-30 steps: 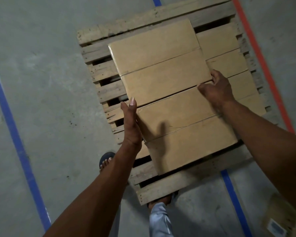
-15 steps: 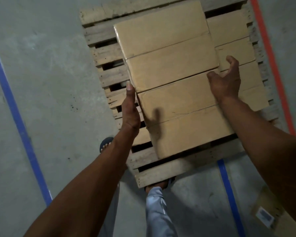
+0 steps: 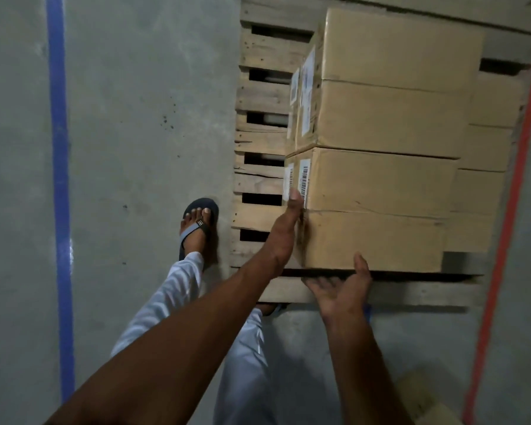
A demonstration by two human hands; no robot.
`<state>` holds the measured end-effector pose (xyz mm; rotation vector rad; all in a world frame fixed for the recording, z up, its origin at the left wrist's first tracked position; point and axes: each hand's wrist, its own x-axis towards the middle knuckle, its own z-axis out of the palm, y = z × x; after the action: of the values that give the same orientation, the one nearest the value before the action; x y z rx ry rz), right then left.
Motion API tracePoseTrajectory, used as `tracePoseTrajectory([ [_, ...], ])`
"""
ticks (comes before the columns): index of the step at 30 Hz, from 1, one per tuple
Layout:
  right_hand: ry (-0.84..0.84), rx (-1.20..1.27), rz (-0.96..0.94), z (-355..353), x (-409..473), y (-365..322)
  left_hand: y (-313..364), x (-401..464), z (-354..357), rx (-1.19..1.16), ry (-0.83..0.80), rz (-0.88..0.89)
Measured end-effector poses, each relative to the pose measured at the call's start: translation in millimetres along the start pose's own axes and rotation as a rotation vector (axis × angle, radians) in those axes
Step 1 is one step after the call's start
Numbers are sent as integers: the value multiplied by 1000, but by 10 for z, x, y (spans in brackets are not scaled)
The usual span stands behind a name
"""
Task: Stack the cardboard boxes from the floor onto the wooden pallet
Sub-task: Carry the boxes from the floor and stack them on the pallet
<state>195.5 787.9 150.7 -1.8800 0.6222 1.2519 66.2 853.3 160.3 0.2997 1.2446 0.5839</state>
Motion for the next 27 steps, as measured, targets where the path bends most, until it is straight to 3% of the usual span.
tracePoseTrajectory([
  [12, 10, -89, 28, 351, 177, -198, 65, -1, -139, -102, -16, -119],
  [18, 16, -141, 7, 279, 243, -187, 84, 48, -148, -16, -50, -107],
  [20, 99, -285, -64, 265, 183, -295, 121, 54, -189, -6, -50, -80],
  [23, 438, -279, -292, 302, 214, -725, 317, 47, -208, 3, -26, -17],
  [27, 446, -659, -705, 400, 541, -1433, 561, 272, -228, -20, 33, 53],
])
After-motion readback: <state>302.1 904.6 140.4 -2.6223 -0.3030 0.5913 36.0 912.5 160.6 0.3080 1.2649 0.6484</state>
